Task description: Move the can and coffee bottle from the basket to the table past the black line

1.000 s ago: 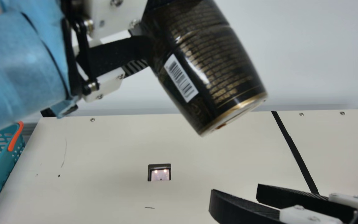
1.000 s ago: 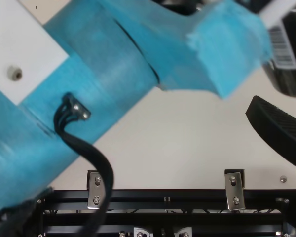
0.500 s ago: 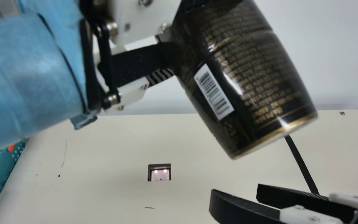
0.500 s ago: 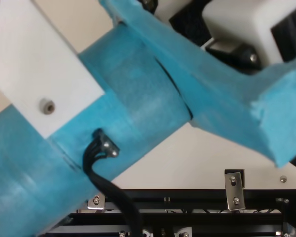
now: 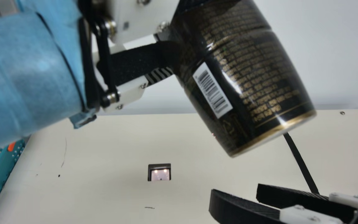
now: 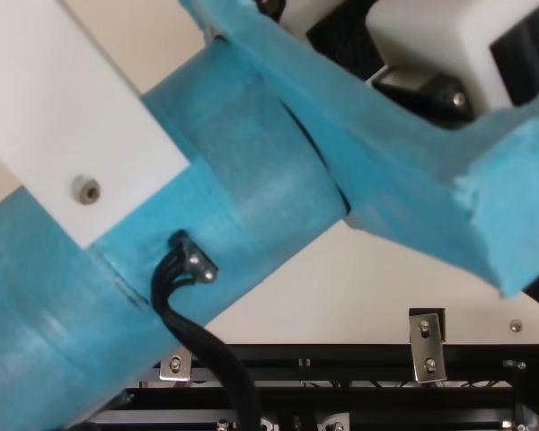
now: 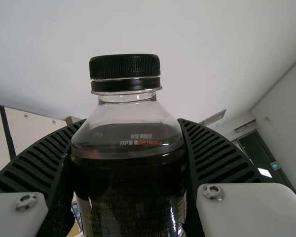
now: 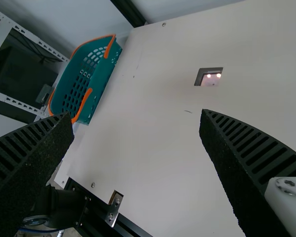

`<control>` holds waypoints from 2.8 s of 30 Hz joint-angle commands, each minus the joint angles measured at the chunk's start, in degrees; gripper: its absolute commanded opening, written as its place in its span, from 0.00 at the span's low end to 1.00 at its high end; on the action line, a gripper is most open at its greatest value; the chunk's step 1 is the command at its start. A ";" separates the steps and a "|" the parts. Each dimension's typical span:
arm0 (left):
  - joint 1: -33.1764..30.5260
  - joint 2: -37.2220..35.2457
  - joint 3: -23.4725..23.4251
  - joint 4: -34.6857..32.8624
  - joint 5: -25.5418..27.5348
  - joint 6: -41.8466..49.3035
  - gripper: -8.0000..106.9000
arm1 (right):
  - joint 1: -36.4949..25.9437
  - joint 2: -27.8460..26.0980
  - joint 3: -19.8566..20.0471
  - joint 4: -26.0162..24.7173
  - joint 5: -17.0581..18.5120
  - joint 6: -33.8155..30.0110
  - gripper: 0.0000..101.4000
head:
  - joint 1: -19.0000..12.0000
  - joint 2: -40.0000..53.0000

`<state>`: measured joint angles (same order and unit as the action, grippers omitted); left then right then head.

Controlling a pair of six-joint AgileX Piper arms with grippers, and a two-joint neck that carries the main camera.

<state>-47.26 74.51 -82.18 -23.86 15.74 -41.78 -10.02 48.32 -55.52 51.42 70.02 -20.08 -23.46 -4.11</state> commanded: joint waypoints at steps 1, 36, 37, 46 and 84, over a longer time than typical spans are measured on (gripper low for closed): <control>0.00 0.00 0.00 0.00 0.00 0.00 0.16 | 0.00 0.00 0.00 0.00 0.00 0.00 1.00 | -1.54 -0.53; 28.20 -0.39 14.72 -33.19 5.06 34.30 0.16 | 0.00 0.00 0.00 0.00 0.00 0.00 1.00 | -1.54 -0.53; 29.23 -0.57 15.69 -35.13 5.69 36.21 0.16 | 0.00 0.00 0.00 0.00 0.00 0.00 1.00 | -1.54 -0.53; 39.79 -1.54 25.61 -54.60 14.47 53.28 0.16 | 0.00 0.00 0.00 0.00 0.00 0.00 1.00 | -1.54 -0.53; 45.09 -1.50 43.37 -76.04 29.86 70.20 0.16 | 2.96 1.89 0.20 5.16 -1.81 0.85 1.00 | -1.54 -0.53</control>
<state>-2.18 73.01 -38.81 -99.89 45.60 28.42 -7.51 49.93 -55.35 55.07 68.57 -19.24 -23.46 -4.11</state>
